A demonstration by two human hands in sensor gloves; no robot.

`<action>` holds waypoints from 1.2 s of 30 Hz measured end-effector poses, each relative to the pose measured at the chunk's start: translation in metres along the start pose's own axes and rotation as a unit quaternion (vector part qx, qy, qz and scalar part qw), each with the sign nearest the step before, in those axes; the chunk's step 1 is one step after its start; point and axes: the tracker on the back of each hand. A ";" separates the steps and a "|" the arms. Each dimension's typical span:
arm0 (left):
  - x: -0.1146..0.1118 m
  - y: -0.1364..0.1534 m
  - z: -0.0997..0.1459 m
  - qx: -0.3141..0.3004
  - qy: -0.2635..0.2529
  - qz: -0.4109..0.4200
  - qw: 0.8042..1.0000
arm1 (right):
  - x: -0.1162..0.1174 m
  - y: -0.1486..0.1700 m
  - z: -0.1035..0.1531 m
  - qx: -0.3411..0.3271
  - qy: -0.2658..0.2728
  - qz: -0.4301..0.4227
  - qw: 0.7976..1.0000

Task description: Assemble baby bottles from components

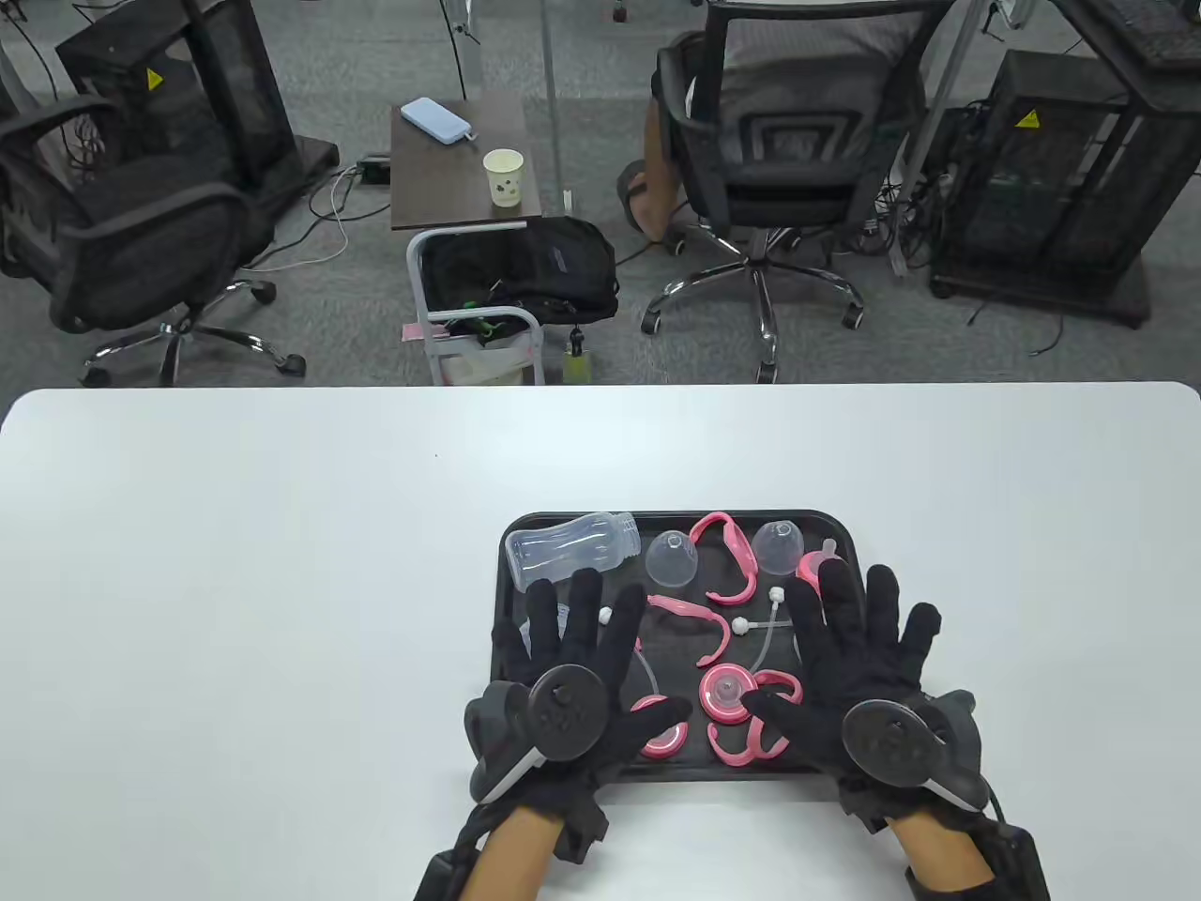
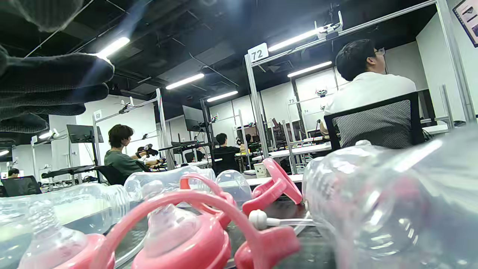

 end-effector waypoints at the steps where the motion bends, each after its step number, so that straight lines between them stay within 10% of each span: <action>1: -0.001 -0.001 0.000 -0.002 -0.001 -0.001 1.000 | 0.000 0.000 0.000 0.002 -0.003 0.001 1.000; 21: 0.014 -0.005 -0.003 -0.006 0.004 0.029 1.000 | -0.009 0.005 0.000 0.032 0.004 -0.016 0.999; 36: 0.120 0.003 -0.100 0.108 0.087 -0.087 0.987 | -0.017 0.017 0.002 0.067 0.013 -0.042 0.997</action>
Point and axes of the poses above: the tracker on the back of each hand, its own y axis roughly to the little-finger side, its own z axis roughly from the fingertips to the wrist, x = y × z, and after that the axes turned 13 degrees about y, right-handed
